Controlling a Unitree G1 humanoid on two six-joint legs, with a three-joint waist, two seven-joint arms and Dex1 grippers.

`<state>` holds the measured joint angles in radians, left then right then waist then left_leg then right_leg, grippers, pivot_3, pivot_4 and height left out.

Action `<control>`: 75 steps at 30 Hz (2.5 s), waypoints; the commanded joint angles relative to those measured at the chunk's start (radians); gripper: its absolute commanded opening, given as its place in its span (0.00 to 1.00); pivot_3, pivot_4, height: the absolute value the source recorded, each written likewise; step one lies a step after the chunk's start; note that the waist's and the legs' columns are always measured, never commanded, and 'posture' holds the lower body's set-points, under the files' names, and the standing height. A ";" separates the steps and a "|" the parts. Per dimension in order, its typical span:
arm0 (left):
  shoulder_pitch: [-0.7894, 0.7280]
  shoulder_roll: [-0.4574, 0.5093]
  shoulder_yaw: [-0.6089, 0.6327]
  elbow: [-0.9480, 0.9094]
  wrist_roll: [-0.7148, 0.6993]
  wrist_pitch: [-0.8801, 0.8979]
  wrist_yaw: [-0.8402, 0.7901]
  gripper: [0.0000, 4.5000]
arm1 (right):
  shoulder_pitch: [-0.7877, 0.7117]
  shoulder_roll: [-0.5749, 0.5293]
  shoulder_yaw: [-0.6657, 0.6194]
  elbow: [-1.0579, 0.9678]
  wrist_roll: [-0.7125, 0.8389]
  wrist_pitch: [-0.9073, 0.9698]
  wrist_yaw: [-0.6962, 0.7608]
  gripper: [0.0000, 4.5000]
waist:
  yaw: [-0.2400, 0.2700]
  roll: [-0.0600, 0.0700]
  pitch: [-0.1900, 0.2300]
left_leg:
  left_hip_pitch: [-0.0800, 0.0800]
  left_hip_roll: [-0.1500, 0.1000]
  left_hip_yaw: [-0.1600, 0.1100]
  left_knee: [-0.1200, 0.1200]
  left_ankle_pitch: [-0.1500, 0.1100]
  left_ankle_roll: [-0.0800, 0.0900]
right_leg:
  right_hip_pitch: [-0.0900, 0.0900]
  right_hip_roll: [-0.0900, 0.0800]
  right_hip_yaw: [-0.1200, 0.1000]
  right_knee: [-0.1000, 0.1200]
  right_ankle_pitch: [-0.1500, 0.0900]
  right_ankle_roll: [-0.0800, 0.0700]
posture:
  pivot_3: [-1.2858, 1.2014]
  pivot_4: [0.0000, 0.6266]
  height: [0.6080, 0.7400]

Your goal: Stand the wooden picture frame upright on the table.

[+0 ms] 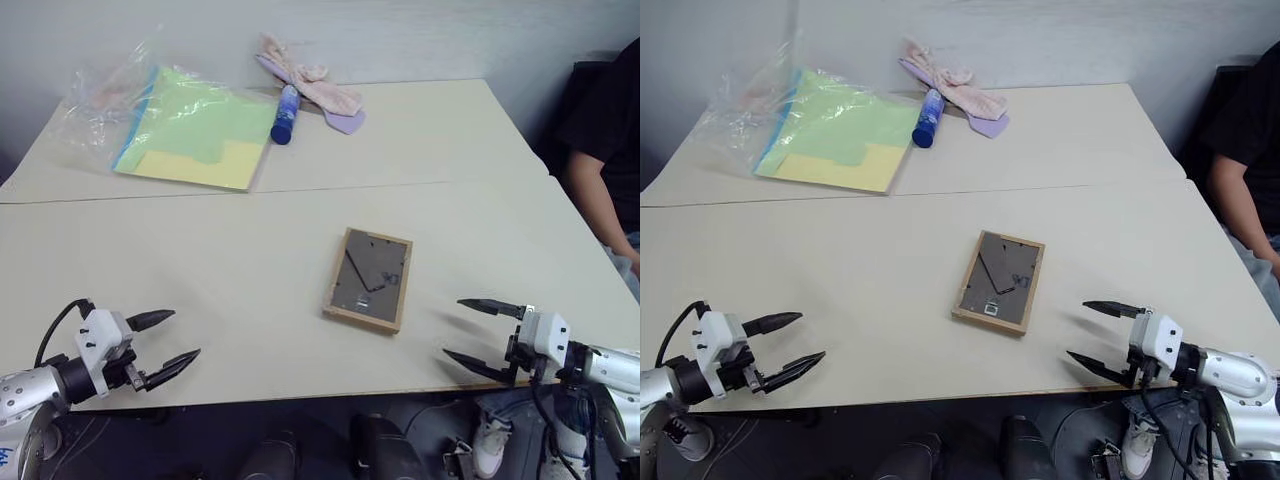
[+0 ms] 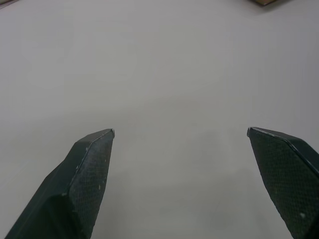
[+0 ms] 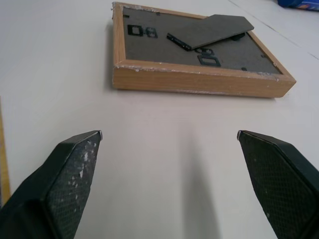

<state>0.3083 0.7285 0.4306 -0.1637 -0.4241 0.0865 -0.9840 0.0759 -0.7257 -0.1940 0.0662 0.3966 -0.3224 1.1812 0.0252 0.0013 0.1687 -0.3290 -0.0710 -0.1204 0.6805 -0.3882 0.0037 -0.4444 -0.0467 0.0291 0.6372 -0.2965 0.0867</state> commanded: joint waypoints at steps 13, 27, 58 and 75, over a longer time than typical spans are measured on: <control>-0.547 -0.058 -0.436 -0.058 0.082 0.295 0.140 0.57 | -0.142 0.025 0.090 -0.025 -0.123 0.190 -0.174 0.44 | 0.004 0.001 -0.001 | -0.001 -0.001 -0.001 0.002 0.000 0.000 | 0.000 0.000 0.000 0.001 0.001 0.001 | 0.52 0.24 1.00; -0.761 -0.249 -0.660 0.190 0.287 0.240 0.174 0.13 | -0.474 0.164 0.277 0.113 -0.292 0.238 -0.274 0.00 | -0.026 0.001 -0.001 | -0.007 -0.001 0.002 0.005 0.000 0.000 | -0.010 0.001 0.002 0.006 0.001 0.001 | 0.52 0.24 1.00; -0.795 -0.240 -0.263 0.122 -0.505 1.528 0.592 1.00 | -0.422 0.042 0.349 -0.038 -0.320 0.311 -0.142 0.00 | 0.002 0.001 -0.002 | -0.006 -0.003 -0.001 0.010 0.000 0.000 | -0.006 0.000 0.001 0.007 0.001 0.001 | 0.52 0.24 1.00; -0.968 -0.410 -0.313 0.489 -0.906 1.528 1.065 1.00 | -0.479 0.099 0.401 -0.036 -0.361 0.336 -0.153 0.00 | 0.030 0.003 -0.006 | -0.005 -0.007 -0.006 0.016 0.000 0.000 | -0.001 -0.003 -0.003 0.008 0.002 0.003 | 0.52 0.24 1.00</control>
<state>-0.6732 0.3602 0.1934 0.2707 -1.3083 1.5877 0.0385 -0.3996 -0.6376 0.2027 0.0610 0.0267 0.0248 1.0326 0.0555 0.0045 0.1631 -0.3340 -0.0780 -0.1263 0.6971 -0.3880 0.0036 -0.4452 -0.0507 0.0259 0.6450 -0.2943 0.0897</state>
